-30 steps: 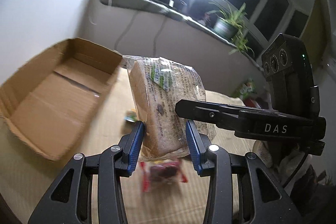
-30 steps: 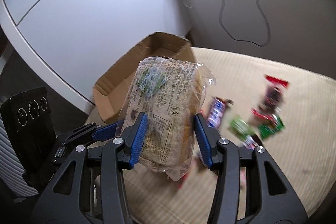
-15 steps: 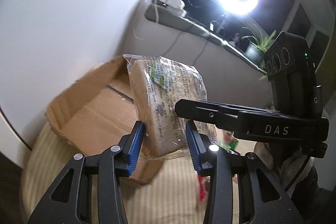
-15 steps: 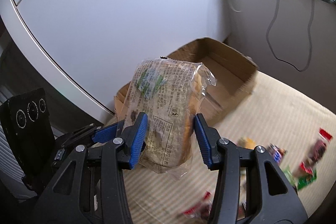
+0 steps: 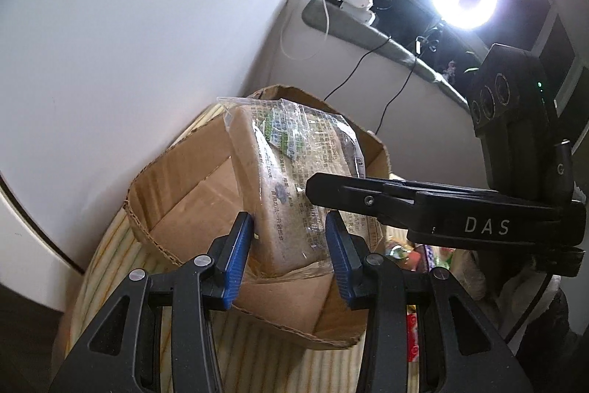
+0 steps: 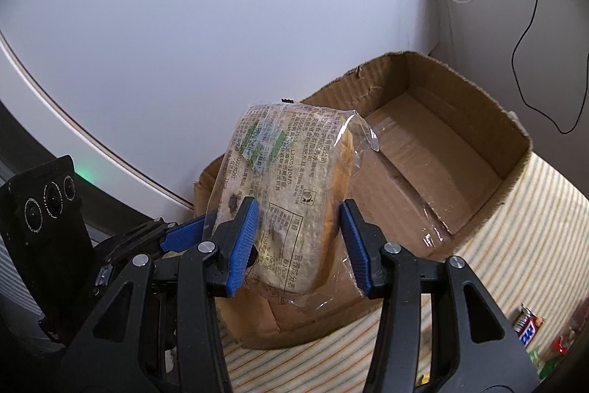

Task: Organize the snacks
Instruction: 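Carry the bread loaf with the left gripper into the cardboard box and release, then withdraw the left gripper from the box back toward the snacks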

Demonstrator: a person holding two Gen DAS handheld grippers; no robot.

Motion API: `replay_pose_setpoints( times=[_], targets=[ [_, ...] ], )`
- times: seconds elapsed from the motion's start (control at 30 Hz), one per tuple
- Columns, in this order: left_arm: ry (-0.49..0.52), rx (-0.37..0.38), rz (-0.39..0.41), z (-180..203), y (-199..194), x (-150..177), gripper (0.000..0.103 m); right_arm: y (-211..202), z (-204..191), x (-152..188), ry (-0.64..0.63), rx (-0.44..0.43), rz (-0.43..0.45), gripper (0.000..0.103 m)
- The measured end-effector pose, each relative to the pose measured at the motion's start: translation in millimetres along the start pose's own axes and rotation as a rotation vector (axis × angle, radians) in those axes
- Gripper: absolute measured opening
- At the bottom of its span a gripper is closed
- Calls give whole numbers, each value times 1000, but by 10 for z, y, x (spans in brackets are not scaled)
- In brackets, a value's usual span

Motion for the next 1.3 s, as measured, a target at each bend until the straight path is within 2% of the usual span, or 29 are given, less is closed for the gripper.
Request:
replay_pose_setpoints(
  times=[0.33,0.43,0.6,0.73,0.83,0.87,0.93,0.97,1.1,1.2,1.3],
  targets=[
    [27,-35,-24,37,90,-17,39,181,83,-59,32,-10,-30,49],
    [48,-65,-28,77,89,-17,39,188,104,-64,26,17,-19,51],
    [61,-97,-21,86,27,-9,39,144,119,-78,11,45,18,67],
    [72,-113,-2,121,-78,-15,39,23,166,-71,3,68,47,70],
    [106,-129,15,204,-163,-12,44,-66,262,-33,-3,86,64,74],
    [116,-135,21,234,-195,-3,51,-104,303,-6,-5,96,70,77],
    [136,-140,38,309,-261,22,58,-202,408,59,-14,118,86,80],
    [144,-142,41,337,-279,34,59,-249,447,86,-19,128,93,83],
    [164,-128,44,502,-324,85,59,-479,672,218,-47,181,133,95],
    [174,-113,45,611,-347,125,62,-646,796,332,-50,189,156,101],
    [177,-90,44,729,-373,186,63,-814,929,460,-34,207,164,102]
  ],
)
Point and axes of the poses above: each gripper's, at about its wrist camera, not at the fingertips, and y roughly the way its jaws point, z to its right, x to its underside, the point moved 7 cm from there along y, roughly the way its jaws point, and after that the axes turned 12 degrees about y, right-handed, at the moved point
